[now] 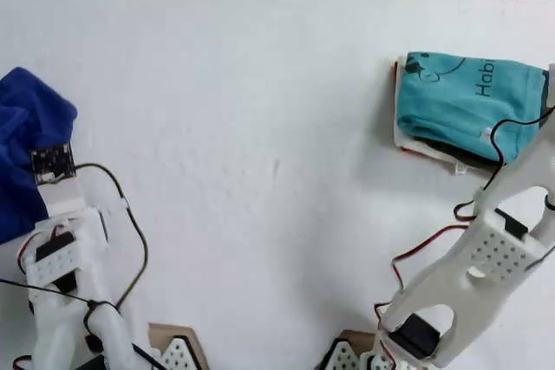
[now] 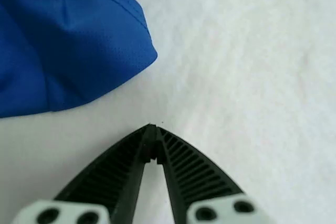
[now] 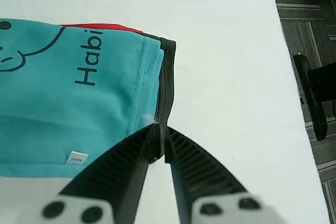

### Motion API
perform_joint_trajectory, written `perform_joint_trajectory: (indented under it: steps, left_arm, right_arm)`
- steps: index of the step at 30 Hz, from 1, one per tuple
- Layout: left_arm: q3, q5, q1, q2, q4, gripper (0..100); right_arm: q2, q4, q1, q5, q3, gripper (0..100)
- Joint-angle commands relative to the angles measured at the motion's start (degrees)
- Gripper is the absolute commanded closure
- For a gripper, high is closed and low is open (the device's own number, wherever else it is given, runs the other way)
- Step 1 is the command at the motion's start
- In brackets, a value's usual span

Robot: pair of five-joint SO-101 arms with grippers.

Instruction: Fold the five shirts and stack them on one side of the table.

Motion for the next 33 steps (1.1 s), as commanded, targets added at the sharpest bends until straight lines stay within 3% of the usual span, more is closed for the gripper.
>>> perform_joint_trajectory:
  steps: [1, 8, 13, 17, 22, 25, 33]
  left_arm:
    - [-0.22, 0.44, 1.23, -1.14, -0.97, 97]
    - [-0.22, 0.44, 1.23, -1.14, -0.97, 97]
    - [-0.22, 0.44, 1.23, -1.14, -0.97, 97]
    - [-0.22, 0.44, 1.23, -1.14, -0.97, 97]
    - [-0.22, 0.44, 1.23, -1.14, -0.97, 97]
    - [-0.22, 0.44, 1.23, -1.14, -0.97, 97]
    - [-0.22, 0.44, 1.32, -1.14, -0.97, 97]
  right_arm:
    - [-14.81, 1.36, 0.31, -0.53, 9.41, 97.4]
    - [-44.18, 1.27, -3.91, -0.35, 50.37, 97.4]
    - [-60.0, -1.19, -15.78, -0.35, 83.87, 97.8]
    - [-70.02, -17.45, -22.55, -0.44, 112.09, 97.8]
    - [-83.65, -42.15, -23.96, -0.09, 143.12, 97.8]
    - [-89.1, -51.38, -24.13, 0.0, 154.2, 97.9]
    - [-89.01, -55.6, -30.11, 0.0, 161.85, 97.9]
